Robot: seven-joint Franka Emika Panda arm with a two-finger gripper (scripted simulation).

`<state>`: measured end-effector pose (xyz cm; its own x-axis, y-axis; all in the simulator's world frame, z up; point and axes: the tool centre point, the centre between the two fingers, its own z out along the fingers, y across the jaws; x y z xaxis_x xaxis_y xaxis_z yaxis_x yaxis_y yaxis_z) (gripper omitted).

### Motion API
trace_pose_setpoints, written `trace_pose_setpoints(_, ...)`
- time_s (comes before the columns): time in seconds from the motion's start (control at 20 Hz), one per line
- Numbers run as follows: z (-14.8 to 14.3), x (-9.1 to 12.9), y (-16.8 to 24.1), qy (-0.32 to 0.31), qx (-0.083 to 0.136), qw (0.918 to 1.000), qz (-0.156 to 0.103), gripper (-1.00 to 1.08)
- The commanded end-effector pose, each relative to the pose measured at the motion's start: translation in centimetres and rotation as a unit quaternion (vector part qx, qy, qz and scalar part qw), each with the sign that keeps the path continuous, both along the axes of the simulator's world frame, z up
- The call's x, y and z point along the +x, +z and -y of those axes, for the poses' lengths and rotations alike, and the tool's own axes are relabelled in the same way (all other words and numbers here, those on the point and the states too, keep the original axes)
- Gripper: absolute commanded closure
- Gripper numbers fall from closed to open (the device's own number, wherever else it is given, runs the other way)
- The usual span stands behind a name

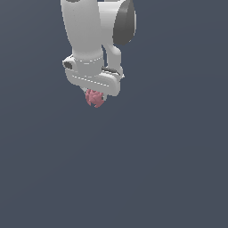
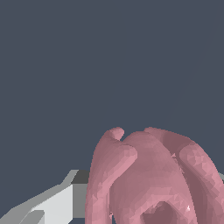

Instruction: Pick up the object and move it to a goal position.

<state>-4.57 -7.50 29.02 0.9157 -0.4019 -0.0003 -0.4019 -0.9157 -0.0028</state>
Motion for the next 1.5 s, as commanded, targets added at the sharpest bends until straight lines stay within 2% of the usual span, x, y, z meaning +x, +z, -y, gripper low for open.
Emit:
trace_pose_setpoints(0.0, 1.6, -0.5, 2.8, 0.000, 0.000, 1.0000, 0.000, 1.08)
trace_pose_setpoints(0.4, 6.4, -1.8, 11.3, 0.000, 0.000, 1.0000, 0.000, 1.08)
trace_pose_setpoints(0.7, 9.2, -2.4, 16.1, 0.000, -0.001, 1.0000, 0.000, 1.08)
trace_pose_setpoints(1.05, 11.0, -2.6, 19.3, 0.001, -0.001, 1.0000, 0.000, 1.08)
trace_pose_setpoints(1.45, 11.7, -2.6, 20.4, 0.001, -0.001, 1.0000, 0.000, 1.08)
